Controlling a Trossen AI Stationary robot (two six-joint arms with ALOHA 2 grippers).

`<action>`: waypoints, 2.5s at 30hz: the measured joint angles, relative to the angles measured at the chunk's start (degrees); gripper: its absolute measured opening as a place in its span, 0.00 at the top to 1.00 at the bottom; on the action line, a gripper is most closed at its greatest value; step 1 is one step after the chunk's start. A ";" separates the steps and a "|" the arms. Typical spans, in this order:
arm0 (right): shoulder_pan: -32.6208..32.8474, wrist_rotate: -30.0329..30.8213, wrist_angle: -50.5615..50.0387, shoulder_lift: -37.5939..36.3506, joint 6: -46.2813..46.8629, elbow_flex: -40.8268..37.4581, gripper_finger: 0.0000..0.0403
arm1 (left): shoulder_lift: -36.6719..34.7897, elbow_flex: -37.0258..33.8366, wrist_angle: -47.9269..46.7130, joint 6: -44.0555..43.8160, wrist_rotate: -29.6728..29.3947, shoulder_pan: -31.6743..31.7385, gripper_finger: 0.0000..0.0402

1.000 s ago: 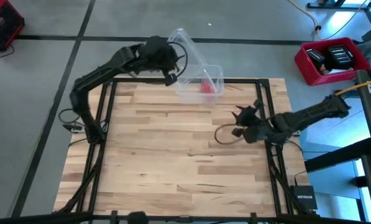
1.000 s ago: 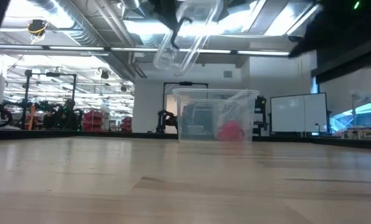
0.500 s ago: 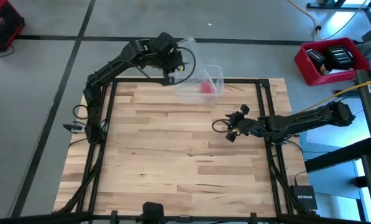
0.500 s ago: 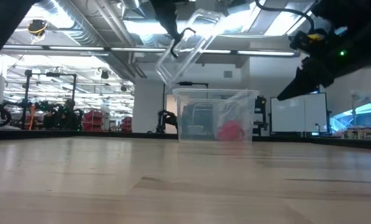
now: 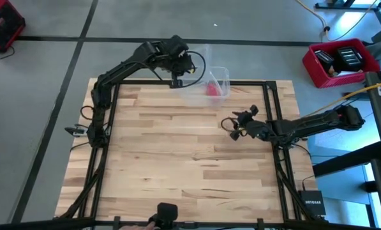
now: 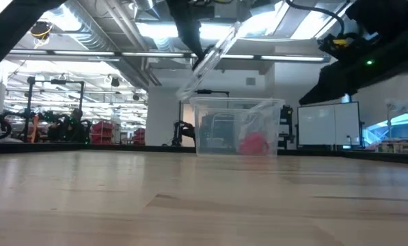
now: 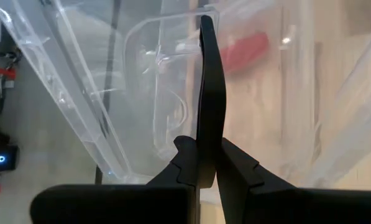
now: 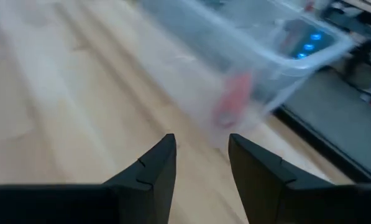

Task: Roll bandage
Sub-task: Close the transparent bin

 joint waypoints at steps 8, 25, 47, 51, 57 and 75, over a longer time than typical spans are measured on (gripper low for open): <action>-16.42 -8.86 1.22 0.02 -3.01 1.44 0.62 | 0.18 -0.12 1.97 -0.26 0.09 -0.87 0.95; -48.22 -41.83 29.95 20.12 -33.78 3.57 0.62 | 0.25 -0.12 4.99 -0.39 3.21 -0.91 0.95; -48.08 -48.41 29.97 27.12 -31.46 7.99 0.62 | 3.91 1.10 2.20 -0.90 -8.07 -3.28 0.94; -48.08 -48.40 28.53 27.12 -31.24 7.98 0.62 | 2.95 3.00 2.21 -0.93 -8.37 -4.47 0.95; -48.08 -48.41 28.16 27.12 -31.16 7.98 0.62 | -1.41 3.20 1.42 -1.68 -9.07 -4.47 0.93; -48.08 -49.20 28.16 27.12 -31.06 7.96 0.62 | -3.94 -2.10 -3.88 -6.03 2.63 2.19 0.93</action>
